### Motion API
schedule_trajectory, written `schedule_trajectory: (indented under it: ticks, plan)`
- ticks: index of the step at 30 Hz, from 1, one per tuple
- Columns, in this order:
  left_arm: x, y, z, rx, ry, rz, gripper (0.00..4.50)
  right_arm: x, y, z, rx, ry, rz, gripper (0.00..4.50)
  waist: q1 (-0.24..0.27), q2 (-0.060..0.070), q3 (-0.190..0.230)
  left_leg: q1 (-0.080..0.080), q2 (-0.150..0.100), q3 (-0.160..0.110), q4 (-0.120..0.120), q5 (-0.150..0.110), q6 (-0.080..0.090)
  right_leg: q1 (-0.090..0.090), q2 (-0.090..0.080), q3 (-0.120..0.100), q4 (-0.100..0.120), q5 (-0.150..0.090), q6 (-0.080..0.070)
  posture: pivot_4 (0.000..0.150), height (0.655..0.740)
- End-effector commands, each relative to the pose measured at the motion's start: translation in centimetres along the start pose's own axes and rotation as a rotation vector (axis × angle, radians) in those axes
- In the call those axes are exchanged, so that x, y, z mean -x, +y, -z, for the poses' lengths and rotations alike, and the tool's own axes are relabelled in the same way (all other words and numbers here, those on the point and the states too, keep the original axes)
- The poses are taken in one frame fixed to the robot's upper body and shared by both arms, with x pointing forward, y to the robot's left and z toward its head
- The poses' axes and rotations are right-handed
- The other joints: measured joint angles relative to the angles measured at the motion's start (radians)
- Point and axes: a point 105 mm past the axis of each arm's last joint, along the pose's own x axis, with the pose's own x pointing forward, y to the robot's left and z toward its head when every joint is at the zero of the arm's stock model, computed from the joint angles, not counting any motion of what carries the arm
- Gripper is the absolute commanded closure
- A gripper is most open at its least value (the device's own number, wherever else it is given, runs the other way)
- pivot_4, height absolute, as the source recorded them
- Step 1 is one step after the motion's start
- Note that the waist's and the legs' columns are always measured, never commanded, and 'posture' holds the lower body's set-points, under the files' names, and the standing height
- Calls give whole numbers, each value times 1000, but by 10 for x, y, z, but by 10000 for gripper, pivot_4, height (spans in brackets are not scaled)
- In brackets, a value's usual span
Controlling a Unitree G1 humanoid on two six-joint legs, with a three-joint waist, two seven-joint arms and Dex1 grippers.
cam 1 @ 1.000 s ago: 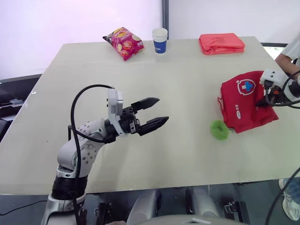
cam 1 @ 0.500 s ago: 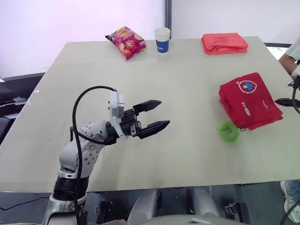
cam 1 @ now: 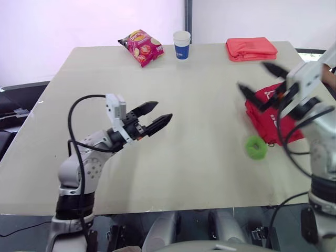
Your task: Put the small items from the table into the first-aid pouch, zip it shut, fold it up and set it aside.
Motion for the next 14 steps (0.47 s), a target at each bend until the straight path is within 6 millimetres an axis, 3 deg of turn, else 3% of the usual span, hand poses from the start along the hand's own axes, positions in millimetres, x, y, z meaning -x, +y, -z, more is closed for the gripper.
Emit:
schedule_trajectory:
  ticks: [1, 8, 10, 14]
  plan:
    - [26, -1, 0, -62, 71, -37, 0, 20, 19, 7, 16, 3, -117, 535, -1, 0, 0, 0, 0, 0, 0, 0, 0, 0, 0, 0, -1, 0, 0, 1500, 7400]
    - [89, 2, 11, -42, 238, -136, 0, 79, 21, 33, -9, 156, -123, 535, 0, 0, 0, 2, 1, 0, -2, 0, 0, 2, 0, 0, 0, 0, 0, 1500, 7400]
    - [103, 6, 14, -36, 266, -173, 0, 88, 24, 34, -24, 175, -120, 535, 0, 0, 0, 4, 2, 0, -2, 0, 0, 3, 0, 0, 0, 0, 0, 1500, 7400]
    - [109, 9, 15, -26, 272, -201, 0, 90, 29, 35, -38, 173, -117, 535, 0, 0, 1, 4, 2, 0, -2, 0, 0, 3, 0, 0, -1, 0, 0, 1500, 7400]
